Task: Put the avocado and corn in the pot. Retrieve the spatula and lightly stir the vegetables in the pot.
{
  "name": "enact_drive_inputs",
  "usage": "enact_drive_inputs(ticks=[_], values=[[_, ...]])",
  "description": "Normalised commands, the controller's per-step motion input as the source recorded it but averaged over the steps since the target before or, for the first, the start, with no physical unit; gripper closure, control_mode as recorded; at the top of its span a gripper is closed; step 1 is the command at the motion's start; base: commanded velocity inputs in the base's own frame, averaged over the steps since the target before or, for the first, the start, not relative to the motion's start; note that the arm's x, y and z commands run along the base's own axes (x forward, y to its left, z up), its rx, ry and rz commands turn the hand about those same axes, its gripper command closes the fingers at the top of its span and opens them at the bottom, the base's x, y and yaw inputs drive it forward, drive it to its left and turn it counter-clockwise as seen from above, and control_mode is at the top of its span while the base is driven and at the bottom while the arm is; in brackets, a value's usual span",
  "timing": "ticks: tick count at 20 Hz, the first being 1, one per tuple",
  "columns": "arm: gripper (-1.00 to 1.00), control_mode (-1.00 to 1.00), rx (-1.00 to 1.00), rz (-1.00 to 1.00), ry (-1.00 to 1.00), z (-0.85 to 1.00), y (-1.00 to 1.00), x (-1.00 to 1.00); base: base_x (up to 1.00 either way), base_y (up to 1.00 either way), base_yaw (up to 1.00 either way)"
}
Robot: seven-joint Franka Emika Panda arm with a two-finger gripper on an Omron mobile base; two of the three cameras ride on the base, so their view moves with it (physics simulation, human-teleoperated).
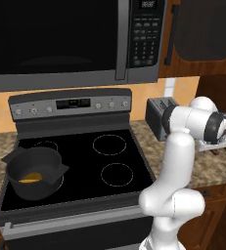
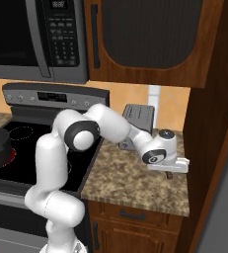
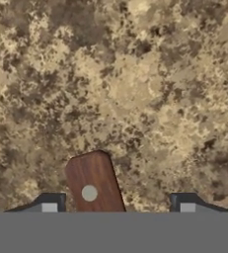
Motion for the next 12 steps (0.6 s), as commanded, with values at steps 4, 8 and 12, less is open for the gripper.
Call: enact_drive_inputs(ticks=[4,8,12], values=[[1.0,-1.0,-0.03,0.0,-0.02,-0.29,0.44,-0.37,0.0,0.0,0.0],[1.0,-1.0,-0.08,0.0,-0.06,-0.06,0.65,-0.36,0.0,0.0,0.0],[1.0,-1.0,-0.04,0.0,-0.09,0.23,0.64,-0.58,0.0,0.0,0.0]])
